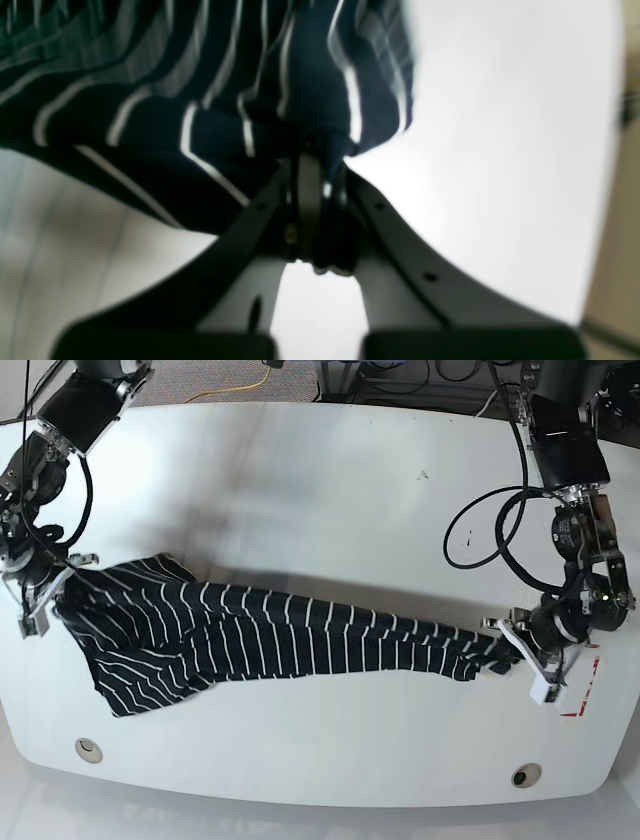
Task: Layout the t-shirt on the table in an organized manner, then fold the t-shirt properly
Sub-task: 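Lift the shirt with both grippers and swing it up off the table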
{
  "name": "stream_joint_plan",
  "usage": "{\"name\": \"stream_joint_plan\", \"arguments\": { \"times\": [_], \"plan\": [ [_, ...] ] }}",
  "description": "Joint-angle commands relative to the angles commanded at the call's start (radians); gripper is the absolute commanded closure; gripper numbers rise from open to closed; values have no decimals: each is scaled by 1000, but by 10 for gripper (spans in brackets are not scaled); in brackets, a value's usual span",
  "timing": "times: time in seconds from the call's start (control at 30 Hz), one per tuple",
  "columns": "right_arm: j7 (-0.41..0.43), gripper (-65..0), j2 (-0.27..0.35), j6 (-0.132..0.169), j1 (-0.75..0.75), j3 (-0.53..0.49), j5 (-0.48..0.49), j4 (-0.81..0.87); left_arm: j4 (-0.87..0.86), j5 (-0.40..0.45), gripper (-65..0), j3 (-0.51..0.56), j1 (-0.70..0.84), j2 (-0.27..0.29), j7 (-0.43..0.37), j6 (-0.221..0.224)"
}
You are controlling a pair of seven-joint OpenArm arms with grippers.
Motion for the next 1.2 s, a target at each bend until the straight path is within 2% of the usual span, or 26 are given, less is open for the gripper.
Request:
{"name": "stream_joint_plan", "arguments": {
  "times": [0.33,0.53,1.07,1.2],
  "plan": [
    [0,-13,55,0,147,-12,0,6,40,0,-3,-5,-193,-2,0,0],
    [0,-13,92,0,249,-71,0,2,40,0,-3,-5,-295,0,0,0],
    [0,-13,126,0,529,-247,-6,-3,32,5,-4,-5,-537,-2,0,0],
    [0,-13,127,0,605,-295,-6,-54,-6,5,-4,-5,-601,-2,0,0]
  ]
}}
